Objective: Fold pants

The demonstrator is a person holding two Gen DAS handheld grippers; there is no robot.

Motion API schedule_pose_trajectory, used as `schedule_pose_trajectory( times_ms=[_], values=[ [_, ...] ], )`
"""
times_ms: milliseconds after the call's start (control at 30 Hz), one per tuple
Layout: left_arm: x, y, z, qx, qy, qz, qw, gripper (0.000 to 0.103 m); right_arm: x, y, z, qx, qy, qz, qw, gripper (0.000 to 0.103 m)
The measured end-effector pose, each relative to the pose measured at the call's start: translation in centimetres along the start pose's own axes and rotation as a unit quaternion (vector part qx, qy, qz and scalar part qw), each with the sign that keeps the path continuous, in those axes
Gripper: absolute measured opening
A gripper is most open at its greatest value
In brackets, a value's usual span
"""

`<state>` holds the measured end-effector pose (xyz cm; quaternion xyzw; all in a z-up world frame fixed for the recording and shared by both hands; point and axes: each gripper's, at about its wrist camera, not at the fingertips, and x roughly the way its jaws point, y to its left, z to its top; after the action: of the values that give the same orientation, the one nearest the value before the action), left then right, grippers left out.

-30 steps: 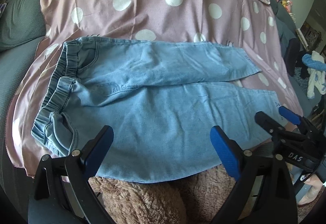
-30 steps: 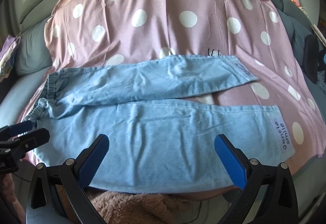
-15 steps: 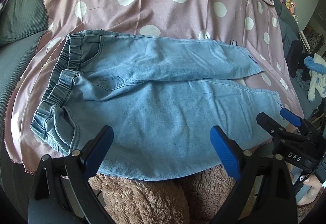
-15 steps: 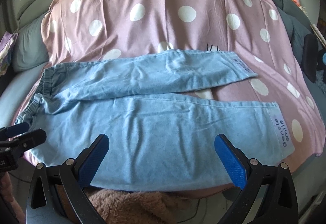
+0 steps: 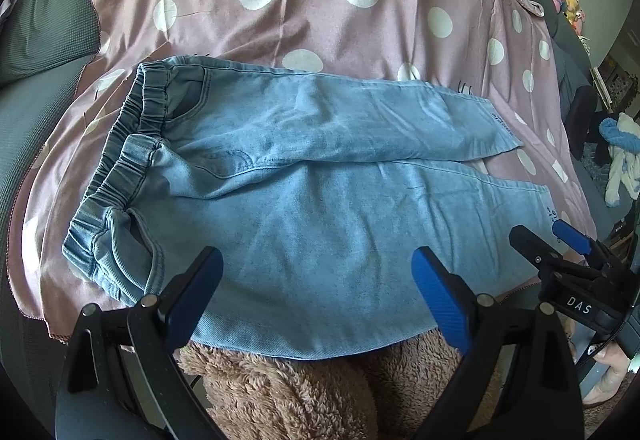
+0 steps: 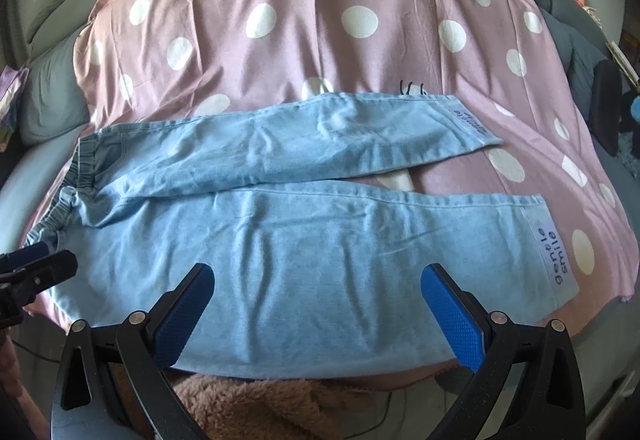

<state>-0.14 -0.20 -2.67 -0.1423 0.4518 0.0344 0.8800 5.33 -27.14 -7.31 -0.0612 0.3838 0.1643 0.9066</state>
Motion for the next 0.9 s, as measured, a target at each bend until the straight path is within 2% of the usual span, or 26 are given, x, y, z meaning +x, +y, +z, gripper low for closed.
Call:
schedule_pose_trajectory(
  times_ms=[300, 400, 900],
  values=[
    [0.1, 0.23, 0.1, -0.001, 0.002, -0.002, 1.0, 0.095, 0.28, -0.35, 0.0, 0.004, 0.003, -0.002, 1.0, 0.102],
    [0.23, 0.27, 0.07, 0.001, 0.002, -0.002, 1.0, 0.091, 0.31, -0.38, 0.0, 0.005, 0.003, -0.003, 1.0, 0.102],
    [0.32, 0.64, -0.02, -0.005, 0.004, -0.005, 1.0, 0.091, 0.22, -0.81, 0.02, 0.011, 0.004, -0.007, 1.0, 0.102]
  ],
)
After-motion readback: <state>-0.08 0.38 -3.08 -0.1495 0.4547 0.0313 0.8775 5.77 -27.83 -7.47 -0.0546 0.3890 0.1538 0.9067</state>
